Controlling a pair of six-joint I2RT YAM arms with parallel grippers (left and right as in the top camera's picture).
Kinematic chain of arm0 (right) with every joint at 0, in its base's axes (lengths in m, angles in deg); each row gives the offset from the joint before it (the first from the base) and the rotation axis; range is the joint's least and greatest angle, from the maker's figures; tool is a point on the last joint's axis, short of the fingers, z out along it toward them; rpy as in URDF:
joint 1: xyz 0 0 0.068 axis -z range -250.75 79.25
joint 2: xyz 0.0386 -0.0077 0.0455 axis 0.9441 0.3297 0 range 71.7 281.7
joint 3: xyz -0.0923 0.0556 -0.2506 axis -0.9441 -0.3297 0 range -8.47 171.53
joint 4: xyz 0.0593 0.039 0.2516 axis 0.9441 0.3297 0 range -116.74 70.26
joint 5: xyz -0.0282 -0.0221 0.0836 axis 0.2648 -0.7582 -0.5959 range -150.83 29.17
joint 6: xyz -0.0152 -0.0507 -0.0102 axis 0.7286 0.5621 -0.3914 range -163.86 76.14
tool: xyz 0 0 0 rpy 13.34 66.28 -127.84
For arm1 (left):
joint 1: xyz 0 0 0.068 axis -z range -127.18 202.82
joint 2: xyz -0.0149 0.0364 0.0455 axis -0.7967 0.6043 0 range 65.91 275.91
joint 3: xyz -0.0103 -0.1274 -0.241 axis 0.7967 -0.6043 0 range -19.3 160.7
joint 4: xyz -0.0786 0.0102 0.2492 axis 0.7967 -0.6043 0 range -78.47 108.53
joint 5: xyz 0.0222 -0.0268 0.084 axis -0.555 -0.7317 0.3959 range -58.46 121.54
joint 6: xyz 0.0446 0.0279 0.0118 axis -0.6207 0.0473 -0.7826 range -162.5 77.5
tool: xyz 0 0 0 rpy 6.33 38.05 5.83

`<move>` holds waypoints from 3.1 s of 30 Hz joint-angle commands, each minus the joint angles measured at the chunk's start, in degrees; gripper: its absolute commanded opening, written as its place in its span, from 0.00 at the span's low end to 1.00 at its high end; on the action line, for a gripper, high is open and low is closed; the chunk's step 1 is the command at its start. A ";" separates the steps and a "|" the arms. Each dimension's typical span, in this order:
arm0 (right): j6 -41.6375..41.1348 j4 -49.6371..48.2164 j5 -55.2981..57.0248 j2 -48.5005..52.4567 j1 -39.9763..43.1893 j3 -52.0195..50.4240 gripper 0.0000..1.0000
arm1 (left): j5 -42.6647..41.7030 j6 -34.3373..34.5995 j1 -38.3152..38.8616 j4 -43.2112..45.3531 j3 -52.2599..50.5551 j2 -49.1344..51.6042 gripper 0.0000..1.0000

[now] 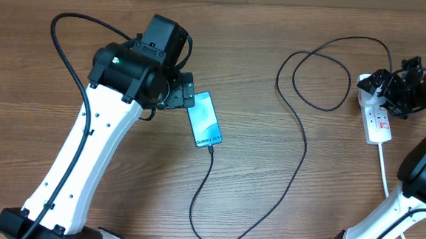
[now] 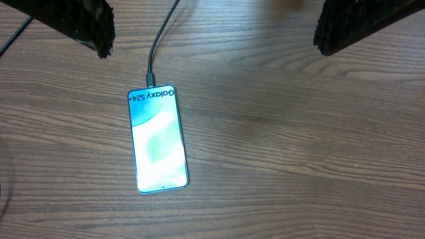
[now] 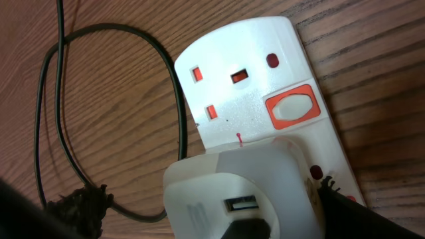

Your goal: Plug charger to phone and switch on socket

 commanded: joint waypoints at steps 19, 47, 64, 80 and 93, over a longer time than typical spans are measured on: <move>-1.46 3.93 -1.40 0.48 1.14 3.21 1.00 | 0.94 -0.07 0.11 0.07 0.52 0.09 1.00; 2.03 2.82 -1.81 0.50 0.31 2.56 1.00 | 0.94 -0.07 0.11 0.07 0.52 0.09 1.00; 2.25 2.86 4.83 0.50 0.31 2.51 1.00 | 0.94 -0.07 0.11 0.07 0.52 0.09 1.00; 3.41 3.45 0.39 0.50 0.11 2.47 1.00 | 0.94 -0.07 0.11 0.07 0.52 0.09 1.00; 3.50 2.80 2.56 0.50 0.04 2.29 1.00 | 0.94 -0.07 0.11 0.07 0.52 0.09 1.00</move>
